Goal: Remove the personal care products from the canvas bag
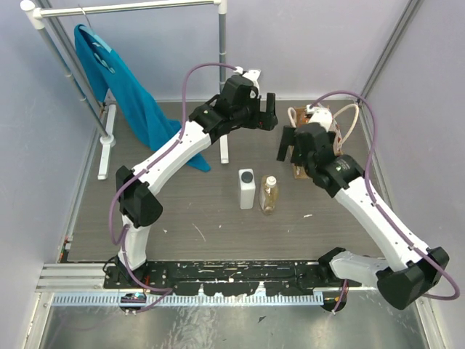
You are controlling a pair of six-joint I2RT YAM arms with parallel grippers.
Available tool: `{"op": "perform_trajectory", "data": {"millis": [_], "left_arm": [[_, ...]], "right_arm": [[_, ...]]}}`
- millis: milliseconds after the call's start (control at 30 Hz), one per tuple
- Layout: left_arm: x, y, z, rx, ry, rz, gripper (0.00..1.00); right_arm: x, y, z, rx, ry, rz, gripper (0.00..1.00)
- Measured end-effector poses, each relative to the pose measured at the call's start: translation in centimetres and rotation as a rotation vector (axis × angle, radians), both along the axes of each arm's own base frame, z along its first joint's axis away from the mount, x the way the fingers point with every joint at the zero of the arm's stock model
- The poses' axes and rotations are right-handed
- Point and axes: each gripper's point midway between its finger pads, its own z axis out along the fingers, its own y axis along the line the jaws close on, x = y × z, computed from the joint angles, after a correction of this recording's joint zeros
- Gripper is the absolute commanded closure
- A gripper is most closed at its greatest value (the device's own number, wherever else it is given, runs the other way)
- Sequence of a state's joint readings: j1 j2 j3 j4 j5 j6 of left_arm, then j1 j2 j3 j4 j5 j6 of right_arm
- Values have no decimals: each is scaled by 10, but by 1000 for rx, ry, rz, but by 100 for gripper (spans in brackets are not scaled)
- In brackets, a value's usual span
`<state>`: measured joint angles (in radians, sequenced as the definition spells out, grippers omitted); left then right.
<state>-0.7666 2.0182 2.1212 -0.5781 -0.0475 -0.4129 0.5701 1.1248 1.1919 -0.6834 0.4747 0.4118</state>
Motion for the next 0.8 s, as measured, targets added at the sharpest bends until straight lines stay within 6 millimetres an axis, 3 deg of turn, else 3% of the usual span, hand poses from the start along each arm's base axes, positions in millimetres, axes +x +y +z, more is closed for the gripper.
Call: {"op": "perform_trajectory", "data": {"millis": [100, 200, 467, 567, 633, 667, 733, 800], "left_arm": [[0, -8, 1, -26, 6, -19, 2], [0, -10, 3, -37, 7, -23, 1], [-2, 0, 1, -17, 5, 0, 2], [-4, 10, 5, -13, -1, 11, 1], [-4, 19, 9, -14, -5, 22, 2], [-4, 23, 11, -15, -7, 29, 1], [-3, 30, 13, -17, -8, 39, 1], [-2, 35, 14, -17, -8, 46, 1]], "right_arm": [[20, -39, -8, -31, 25, -105, 0], [39, -59, -26, -51, 76, -142, 1], [85, -49, -95, -103, 221, -64, 5], [95, -47, -114, -138, 257, -45, 29], [100, -46, -121, -158, 272, -31, 59], [102, -45, -123, -162, 274, -22, 69], [103, -42, -125, -158, 277, -5, 78], [103, -39, -124, -153, 274, 6, 79]]}}
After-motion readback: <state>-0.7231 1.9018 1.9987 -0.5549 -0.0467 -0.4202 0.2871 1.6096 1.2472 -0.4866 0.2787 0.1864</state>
